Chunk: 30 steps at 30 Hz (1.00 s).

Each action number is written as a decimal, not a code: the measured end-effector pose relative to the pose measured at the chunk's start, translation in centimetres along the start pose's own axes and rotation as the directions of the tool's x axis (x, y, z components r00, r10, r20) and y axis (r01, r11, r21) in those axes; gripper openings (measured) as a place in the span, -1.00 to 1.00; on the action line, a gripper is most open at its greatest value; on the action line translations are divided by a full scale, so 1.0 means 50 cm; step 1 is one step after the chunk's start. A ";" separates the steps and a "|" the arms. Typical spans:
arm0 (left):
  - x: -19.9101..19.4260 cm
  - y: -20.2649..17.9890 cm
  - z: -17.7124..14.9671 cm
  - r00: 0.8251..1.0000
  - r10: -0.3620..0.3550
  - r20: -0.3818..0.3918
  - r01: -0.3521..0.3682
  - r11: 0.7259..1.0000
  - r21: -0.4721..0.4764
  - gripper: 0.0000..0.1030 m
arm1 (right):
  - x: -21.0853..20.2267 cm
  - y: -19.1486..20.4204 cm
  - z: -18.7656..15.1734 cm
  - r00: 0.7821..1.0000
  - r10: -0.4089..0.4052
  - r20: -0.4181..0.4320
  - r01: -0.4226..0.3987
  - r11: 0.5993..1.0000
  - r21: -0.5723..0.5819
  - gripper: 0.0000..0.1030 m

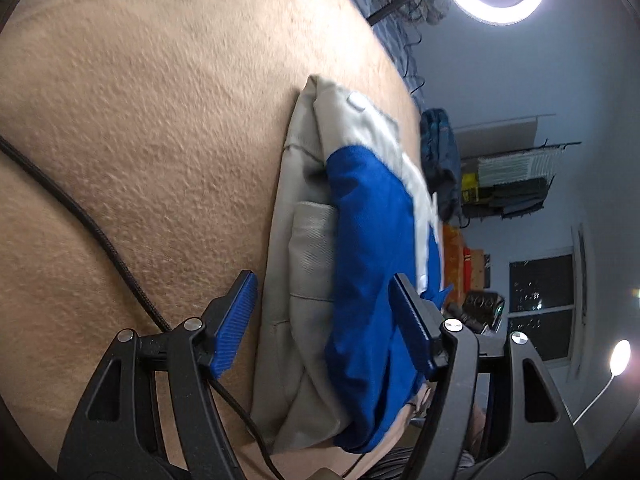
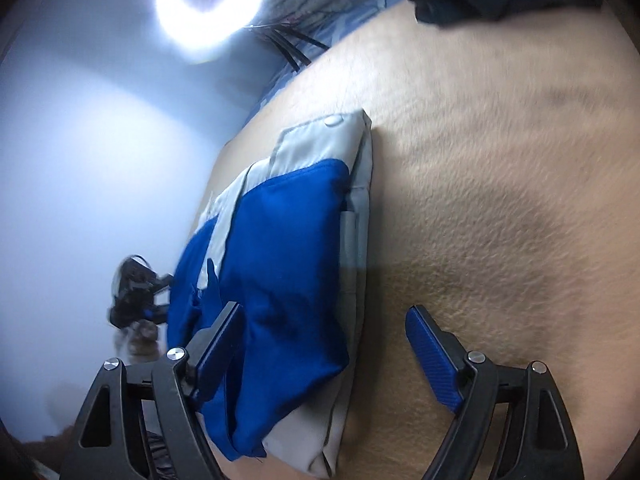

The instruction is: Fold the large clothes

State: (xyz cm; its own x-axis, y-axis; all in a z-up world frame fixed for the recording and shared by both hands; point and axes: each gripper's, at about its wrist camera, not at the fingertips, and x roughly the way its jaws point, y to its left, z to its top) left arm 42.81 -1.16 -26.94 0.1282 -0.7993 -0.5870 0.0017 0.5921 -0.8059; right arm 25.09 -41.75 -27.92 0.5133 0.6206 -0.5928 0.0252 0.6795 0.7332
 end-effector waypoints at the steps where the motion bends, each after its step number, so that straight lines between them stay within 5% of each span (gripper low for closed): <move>1: 0.005 0.001 0.001 1.000 0.006 -0.004 -0.006 1.000 0.001 0.35 | 0.001 -0.005 0.000 1.000 0.017 0.000 -0.017 1.000 0.013 0.66; 6: 0.021 -0.009 0.007 1.000 0.021 -0.010 -0.020 0.999 0.031 0.35 | 0.021 -0.015 0.009 0.995 0.104 -0.008 -0.104 0.994 0.040 0.60; 8: 0.034 -0.017 0.016 1.000 0.029 -0.012 -0.028 0.999 0.047 0.35 | 0.043 -0.007 0.013 0.993 0.118 -0.030 -0.118 0.993 0.029 0.42; 15: 0.071 -0.056 0.022 0.994 0.112 -0.007 -0.110 0.987 0.120 0.15 | 0.088 0.042 0.034 0.993 0.096 -0.069 -0.097 0.995 -0.017 0.33; 23: 0.075 -0.121 -0.002 0.968 0.245 0.062 -0.252 0.939 0.232 -0.15 | 0.071 0.072 0.009 0.998 -0.008 -0.060 0.004 0.998 -0.068 -0.22; 30: 0.070 -0.176 -0.028 0.939 0.317 0.133 -0.343 0.892 0.295 -0.29 | 0.062 0.150 0.002 0.984 -0.175 -0.030 0.166 0.968 -0.188 -0.38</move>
State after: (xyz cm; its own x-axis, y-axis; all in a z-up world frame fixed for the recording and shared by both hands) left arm 41.85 -9.32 -22.01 0.2527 -0.5491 -0.7966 0.2497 0.8325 -0.4946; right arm 26.96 -34.76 -24.22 0.4749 0.5039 -0.7215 -0.0519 0.8344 0.5486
